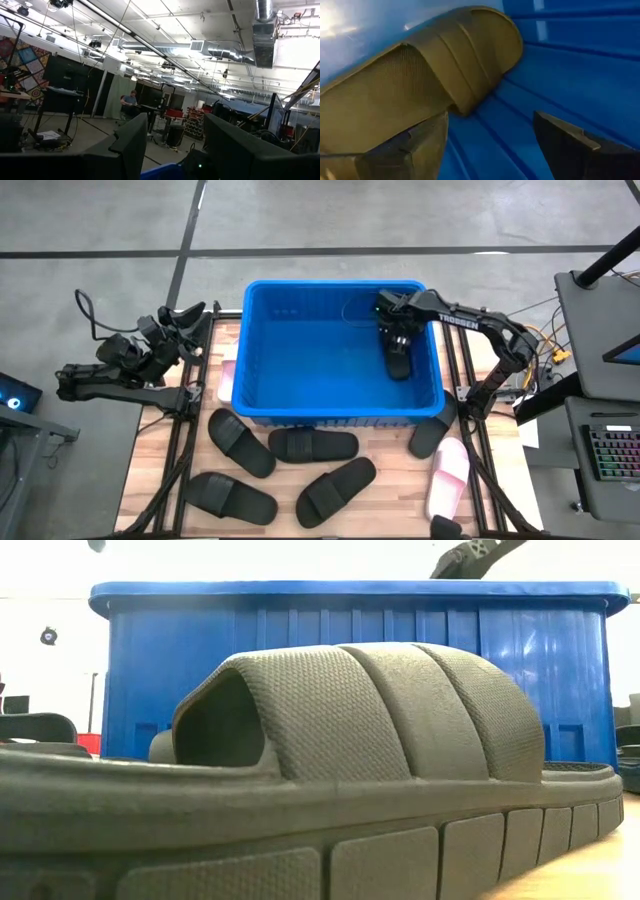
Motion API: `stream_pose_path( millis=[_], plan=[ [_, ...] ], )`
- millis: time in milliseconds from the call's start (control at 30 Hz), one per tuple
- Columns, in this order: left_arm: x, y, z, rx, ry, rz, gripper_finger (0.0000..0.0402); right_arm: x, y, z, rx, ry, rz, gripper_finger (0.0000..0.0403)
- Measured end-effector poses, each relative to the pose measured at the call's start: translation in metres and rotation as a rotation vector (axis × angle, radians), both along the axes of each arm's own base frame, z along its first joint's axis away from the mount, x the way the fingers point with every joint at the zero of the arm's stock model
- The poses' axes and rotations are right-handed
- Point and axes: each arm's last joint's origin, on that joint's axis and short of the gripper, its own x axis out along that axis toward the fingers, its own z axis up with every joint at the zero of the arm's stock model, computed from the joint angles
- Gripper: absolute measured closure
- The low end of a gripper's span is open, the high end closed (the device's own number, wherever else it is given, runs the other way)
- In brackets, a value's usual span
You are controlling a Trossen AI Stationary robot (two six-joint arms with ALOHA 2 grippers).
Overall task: Pick and place slides into bin
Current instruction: Put the black slide into the blue bin
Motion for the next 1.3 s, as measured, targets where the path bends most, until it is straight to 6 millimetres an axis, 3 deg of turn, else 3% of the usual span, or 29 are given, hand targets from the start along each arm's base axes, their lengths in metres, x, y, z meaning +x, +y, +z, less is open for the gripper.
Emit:
stream_pose_path(
  millis=[367, 600, 833, 1167, 1300],
  plan=[
    [0.0, 0.0, 0.0, 0.001, 0.001, 0.0, 0.0222, 0.006, 0.008, 0.031, 0.071, -0.24, -0.184, 0.0132],
    [-0.001, 0.0, 0.0, 0.001, -0.003, 0.001, 0.0222, 0.008, 0.033, 0.062, 0.127, -0.391, -0.264, 0.0153],
    [-0.001, 0.0, 0.0, 0.002, 0.002, 0.0, 0.0222, 0.003, 0.091, 0.101, 0.431, -0.523, -0.202, 0.0168],
    [-0.002, 0.0, 0.0, 0.002, -0.002, 0.0, 0.0222, -0.028, 0.191, 0.142, 0.601, -0.674, -0.322, 0.0179],
    [0.0, 0.0, 0.0, 0.002, 0.005, 0.0, 0.0222, -0.042, 0.23, 0.147, 0.567, -0.697, -0.264, 0.0183]
  ],
)
